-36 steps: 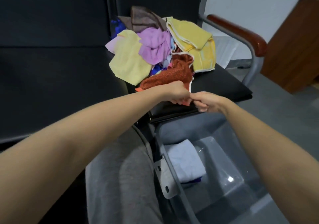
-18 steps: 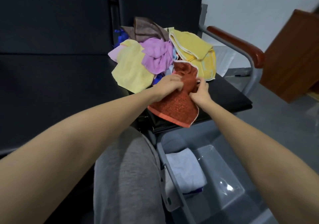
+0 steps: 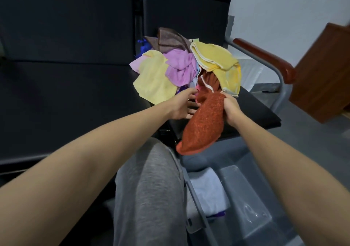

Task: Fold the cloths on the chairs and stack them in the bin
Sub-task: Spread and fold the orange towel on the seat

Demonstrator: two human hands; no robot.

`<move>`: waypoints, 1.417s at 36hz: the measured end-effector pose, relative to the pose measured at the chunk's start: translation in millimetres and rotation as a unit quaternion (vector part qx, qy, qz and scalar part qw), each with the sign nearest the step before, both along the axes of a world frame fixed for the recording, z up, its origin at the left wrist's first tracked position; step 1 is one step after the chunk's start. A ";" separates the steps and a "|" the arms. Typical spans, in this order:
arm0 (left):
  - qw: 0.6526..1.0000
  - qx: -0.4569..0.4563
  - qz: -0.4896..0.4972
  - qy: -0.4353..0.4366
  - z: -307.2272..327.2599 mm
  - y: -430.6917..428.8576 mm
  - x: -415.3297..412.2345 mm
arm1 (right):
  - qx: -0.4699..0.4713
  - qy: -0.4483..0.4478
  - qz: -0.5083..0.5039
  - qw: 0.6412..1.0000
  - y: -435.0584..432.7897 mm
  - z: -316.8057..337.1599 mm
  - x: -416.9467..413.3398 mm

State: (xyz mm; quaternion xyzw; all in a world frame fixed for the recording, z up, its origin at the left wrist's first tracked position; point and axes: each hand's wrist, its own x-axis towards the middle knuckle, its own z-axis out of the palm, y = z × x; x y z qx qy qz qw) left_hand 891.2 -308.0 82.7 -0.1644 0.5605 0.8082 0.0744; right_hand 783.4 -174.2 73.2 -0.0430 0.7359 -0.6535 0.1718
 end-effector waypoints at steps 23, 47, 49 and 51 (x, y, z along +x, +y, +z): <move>0.967 0.155 0.198 0.042 -5.5 12.5 -11.6 | 0.222 0.165 -0.004 0.961 -1.3 -24.5 -27.8; 0.985 0.148 0.061 0.058 7.8 -17.6 -2.4 | 0.497 0.104 0.096 0.856 -81.0 40.6 42.2; 0.978 0.168 0.095 0.078 17.3 -22.1 -3.7 | 0.366 0.088 0.099 0.921 -69.8 28.7 17.7; 0.970 0.171 0.157 0.070 27.8 -24.7 -4.3 | 0.334 0.089 0.142 0.928 -49.9 23.4 -16.0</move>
